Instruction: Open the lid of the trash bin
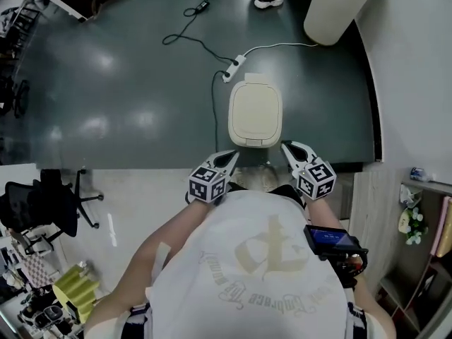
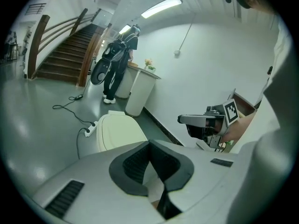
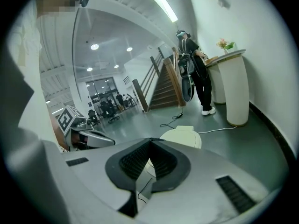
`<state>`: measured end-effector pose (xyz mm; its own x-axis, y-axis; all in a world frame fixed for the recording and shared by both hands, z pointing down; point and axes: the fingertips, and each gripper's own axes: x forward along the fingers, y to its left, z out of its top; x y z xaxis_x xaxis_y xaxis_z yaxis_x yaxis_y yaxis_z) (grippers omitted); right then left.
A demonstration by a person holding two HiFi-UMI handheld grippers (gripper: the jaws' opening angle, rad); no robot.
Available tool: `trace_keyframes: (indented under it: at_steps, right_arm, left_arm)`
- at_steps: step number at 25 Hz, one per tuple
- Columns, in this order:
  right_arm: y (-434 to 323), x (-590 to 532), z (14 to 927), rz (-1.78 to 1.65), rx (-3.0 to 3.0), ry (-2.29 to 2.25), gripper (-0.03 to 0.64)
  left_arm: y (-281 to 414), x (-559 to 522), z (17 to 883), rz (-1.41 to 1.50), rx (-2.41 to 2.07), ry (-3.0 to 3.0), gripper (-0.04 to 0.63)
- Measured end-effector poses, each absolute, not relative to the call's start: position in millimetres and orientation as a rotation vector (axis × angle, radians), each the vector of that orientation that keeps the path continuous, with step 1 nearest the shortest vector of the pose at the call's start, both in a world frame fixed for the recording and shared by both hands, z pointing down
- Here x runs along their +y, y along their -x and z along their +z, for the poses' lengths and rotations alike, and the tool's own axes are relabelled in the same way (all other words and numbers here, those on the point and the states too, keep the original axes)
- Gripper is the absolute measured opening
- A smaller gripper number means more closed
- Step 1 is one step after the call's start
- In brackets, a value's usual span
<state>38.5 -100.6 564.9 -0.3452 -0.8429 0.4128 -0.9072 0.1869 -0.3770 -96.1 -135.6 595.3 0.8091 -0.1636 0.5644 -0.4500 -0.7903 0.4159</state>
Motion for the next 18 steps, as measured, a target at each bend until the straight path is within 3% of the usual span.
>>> trace_keyframes:
  at_steps: [18]
  right_arm:
    - [-51, -101, 588, 0.967, -2.120, -1.958, 0.005]
  left_arm:
    - [53, -142, 649, 0.891, -0.092, -2.458, 0.015]
